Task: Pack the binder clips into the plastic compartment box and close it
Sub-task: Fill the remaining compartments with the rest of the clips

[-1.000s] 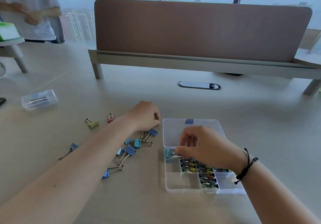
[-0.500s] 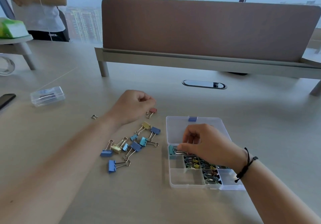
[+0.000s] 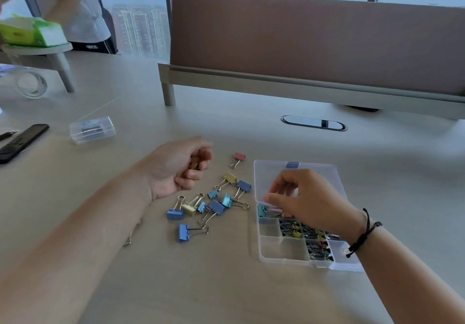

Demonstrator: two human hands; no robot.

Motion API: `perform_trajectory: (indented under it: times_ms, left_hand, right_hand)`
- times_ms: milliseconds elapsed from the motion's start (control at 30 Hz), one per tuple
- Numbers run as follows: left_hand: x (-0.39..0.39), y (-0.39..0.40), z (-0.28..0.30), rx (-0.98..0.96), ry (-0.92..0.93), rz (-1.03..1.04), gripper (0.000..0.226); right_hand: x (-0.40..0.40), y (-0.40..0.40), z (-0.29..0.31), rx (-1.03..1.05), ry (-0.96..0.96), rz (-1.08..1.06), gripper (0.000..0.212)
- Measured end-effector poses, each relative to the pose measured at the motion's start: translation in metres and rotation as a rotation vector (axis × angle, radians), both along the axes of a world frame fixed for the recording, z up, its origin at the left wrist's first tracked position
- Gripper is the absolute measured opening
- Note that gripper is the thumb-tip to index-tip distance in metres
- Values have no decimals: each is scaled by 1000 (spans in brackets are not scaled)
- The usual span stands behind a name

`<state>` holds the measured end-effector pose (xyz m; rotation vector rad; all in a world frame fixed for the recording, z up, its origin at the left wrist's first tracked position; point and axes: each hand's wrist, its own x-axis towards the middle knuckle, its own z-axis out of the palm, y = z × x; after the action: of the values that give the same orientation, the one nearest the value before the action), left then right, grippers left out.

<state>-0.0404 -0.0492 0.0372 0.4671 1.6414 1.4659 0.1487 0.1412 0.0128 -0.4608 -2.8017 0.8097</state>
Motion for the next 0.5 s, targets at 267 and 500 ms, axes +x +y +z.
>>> perform_trajectory:
  times_ms: [267, 500]
  left_hand:
    - [-2, -24, -2, -275, 865, -365, 13]
    - [0, -36, -20, -399, 1023, -441, 19]
  right_hand:
    - [-77, -56, -3, 229, -26, 177, 20]
    - [-94, -64, -11, 238, -76, 204, 19]
